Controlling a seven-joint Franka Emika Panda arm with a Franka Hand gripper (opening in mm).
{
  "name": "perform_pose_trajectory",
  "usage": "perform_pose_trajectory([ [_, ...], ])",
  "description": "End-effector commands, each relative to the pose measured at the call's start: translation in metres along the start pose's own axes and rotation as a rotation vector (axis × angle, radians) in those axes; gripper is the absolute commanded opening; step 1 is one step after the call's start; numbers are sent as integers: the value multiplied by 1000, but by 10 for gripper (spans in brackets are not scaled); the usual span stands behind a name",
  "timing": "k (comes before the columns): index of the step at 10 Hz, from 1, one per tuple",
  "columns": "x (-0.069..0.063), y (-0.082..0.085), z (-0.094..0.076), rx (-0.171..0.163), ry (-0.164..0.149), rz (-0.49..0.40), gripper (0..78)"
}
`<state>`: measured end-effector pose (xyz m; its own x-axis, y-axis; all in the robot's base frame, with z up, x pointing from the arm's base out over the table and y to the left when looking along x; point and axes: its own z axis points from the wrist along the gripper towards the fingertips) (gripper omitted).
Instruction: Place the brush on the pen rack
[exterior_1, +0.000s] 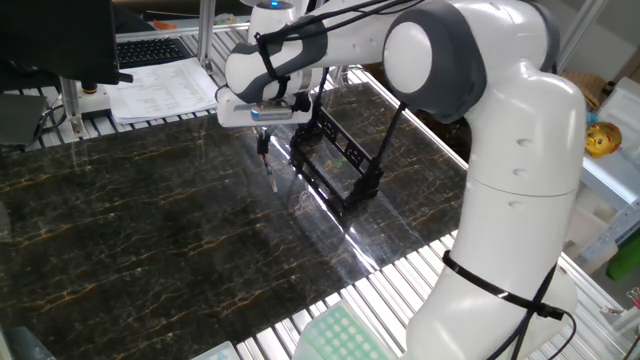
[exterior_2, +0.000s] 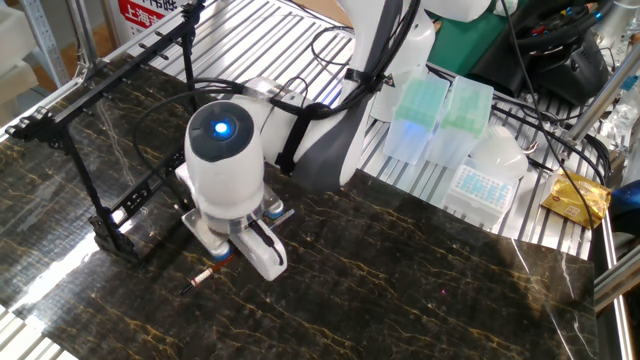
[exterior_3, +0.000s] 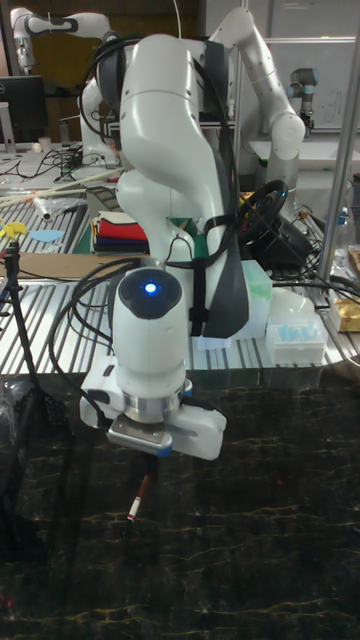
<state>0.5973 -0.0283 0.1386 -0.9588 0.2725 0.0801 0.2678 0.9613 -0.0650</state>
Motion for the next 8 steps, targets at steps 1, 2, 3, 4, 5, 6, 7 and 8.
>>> perform_pose_trajectory([
  [1, 22, -9, -32, 15, -17, 140, 12],
  [2, 23, -10, -33, 16, -14, 160, 12],
  [3, 23, -11, -34, 15, -13, 191, 12],
  [4, 24, -12, -35, 23, -18, 217, 12],
  [5, 25, -13, -36, 42, -26, 228, 12],
  [6, 26, -14, -37, 54, -31, 238, 12],
  [7, 28, -16, -38, 58, -38, 251, 12],
  [8, 29, -19, -40, 51, -54, 268, 12],
])
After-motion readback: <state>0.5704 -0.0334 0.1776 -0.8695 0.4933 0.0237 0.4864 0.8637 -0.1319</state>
